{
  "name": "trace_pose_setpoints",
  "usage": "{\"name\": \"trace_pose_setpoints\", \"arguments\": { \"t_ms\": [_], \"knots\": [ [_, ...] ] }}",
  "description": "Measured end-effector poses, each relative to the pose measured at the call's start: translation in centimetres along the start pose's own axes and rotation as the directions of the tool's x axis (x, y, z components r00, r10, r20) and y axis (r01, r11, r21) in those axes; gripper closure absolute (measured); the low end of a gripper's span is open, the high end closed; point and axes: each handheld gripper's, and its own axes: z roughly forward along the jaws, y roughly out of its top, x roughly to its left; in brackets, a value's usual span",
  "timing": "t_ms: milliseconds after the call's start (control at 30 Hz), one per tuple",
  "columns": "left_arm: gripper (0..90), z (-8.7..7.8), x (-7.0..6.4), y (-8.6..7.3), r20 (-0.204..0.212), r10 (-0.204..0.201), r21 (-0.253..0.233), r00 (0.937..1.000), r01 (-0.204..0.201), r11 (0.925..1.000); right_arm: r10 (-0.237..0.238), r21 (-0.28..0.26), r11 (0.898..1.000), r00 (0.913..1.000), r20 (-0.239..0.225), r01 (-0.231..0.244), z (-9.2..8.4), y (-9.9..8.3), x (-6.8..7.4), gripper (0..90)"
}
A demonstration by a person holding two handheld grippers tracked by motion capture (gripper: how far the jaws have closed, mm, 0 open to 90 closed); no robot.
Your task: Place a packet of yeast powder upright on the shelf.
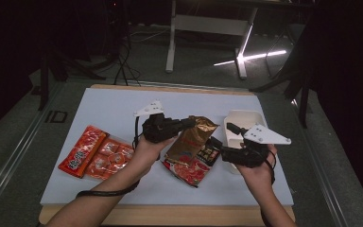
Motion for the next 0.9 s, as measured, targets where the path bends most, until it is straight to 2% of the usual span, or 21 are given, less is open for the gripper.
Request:
{"name": "trace_pose_setpoints", "arguments": {
  "t_ms": [67, 133, 200, 333, 433, 567, 667, 767, 833, 900],
  "knots": [
    [89.8, 0.2, -0.5, -0.1, 0.021, -0.008, -0.015, 0.9997, 0.008, 0.9999, 0.004, 0.0, 1.0, 1.0, -0.007, -0.004, 0.0, 0.1, -0.1, 33.2],
    [89.8, 0.4, -0.9, 0.0, 0.043, 0.004, -0.035, 0.9991, -0.003, 0.9994, 0.006, 0.005, 1.0, 0.9998, -0.02, -0.006, 0.0, 0.1, -0.1, 36.4],
    [89.8, 0.6, -1.3, 0.1, 0.06, 0.007, -0.049, 0.9982, -0.004, 0.9988, 0.011, 0.011, 1.0, 0.9994, -0.032, -0.011, 0.0, 0.1, -0.2, 42.7],
    [89.8, 0.9, -1.8, 0.0, 0.072, 0.011, -0.056, 0.9973, -0.007, 0.9984, 0.017, 0.006, 1.0, 0.9988, -0.046, -0.017, -0.2, 0.1, -0.3, 52.1],
    [89.5, 1.1, -1.9, -0.1, 0.071, 0.019, -0.056, 0.9973, -0.015, 0.9983, 0.0, 0.011, 1.0, 0.9992, -0.039, 0.0, -0.4, 0.3, -0.4, 61.4],
    [89.0, 0.9, -1.7, -0.2, 0.061, 0.025, -0.054, 0.9978, -0.022, 0.9983, -0.014, 0.016, 1.0, 0.9976, -0.067, 0.015, -0.7, 0.4, -0.4, 82.9],
    [88.5, 0.7, -1.5, -0.2, 0.069, 0.03, -0.046, 0.9972, -0.027, 0.9986, -0.029, 0.045, 0.998, 0.9948, -0.097, 0.034, -0.7, 0.8, -0.2, 87.2],
    [86.9, 0.5, -1.3, -0.2, 0.086, 0.019, -0.042, 0.9961, -0.016, 0.999, -0.02, 0.062, 0.998, 0.9912, -0.131, 0.029, -0.8, 1.1, -0.2, 88.5],
    [81.9, 0.5, -1.2, -0.2, 0.106, 0.009, -0.037, 0.9943, -0.005, 0.9993, -0.017, 0.061, 0.998, 0.9894, -0.144, 0.026, -0.9, 1.2, -0.3, 88.8],
    [80.2, 0.4, -1.2, -0.2, 0.105, 0.024, -0.029, 0.9942, -0.021, 0.9994, -0.017, 0.065, 0.998, 0.9867, -0.161, 0.027, -1.0, 1.4, -0.4, 88.9]
  ]
}}
